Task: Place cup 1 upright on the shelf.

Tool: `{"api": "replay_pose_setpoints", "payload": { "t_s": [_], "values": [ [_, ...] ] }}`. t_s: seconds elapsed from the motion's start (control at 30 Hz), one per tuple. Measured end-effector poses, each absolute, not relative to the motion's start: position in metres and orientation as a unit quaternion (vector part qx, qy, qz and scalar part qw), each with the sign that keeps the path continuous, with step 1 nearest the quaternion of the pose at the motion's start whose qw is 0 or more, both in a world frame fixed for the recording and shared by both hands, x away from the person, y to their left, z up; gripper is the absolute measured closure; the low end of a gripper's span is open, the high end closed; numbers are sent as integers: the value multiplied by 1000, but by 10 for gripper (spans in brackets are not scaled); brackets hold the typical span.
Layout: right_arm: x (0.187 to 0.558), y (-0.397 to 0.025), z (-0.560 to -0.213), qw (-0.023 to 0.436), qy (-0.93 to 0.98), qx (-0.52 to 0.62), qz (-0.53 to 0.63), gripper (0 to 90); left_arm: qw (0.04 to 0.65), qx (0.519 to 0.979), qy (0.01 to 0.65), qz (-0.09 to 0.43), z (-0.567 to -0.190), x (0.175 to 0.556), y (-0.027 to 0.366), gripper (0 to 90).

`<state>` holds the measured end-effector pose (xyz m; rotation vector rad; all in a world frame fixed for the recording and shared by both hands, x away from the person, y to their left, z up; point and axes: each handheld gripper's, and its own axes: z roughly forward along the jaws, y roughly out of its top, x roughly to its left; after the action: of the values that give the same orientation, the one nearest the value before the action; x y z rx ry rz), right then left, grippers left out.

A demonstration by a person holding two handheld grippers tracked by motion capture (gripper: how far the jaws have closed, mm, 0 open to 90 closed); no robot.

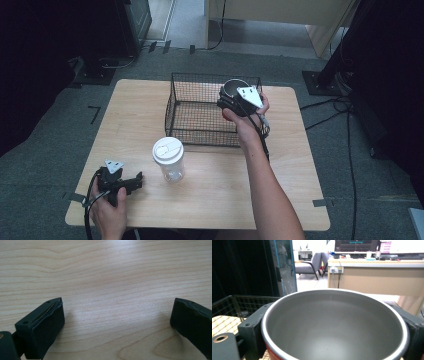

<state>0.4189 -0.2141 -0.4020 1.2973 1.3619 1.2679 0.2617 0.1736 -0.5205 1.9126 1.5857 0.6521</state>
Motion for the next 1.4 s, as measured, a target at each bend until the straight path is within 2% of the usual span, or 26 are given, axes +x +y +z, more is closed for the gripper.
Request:
{"api": "replay_pose_setpoints", "payload": {
  "t_s": [0.3,0.43,1.4],
  "values": [
    [432,-216,-414,419,553,529,489,69,283,714,593,243,-521,262,173,0],
    [437,-213,-419,401,548,549,487,68,283,714,593,243,-521,262,173,0],
    [468,-207,-444,391,568,579,435,63,282,714,592,243,-521,262,174,0]
  ]
}}
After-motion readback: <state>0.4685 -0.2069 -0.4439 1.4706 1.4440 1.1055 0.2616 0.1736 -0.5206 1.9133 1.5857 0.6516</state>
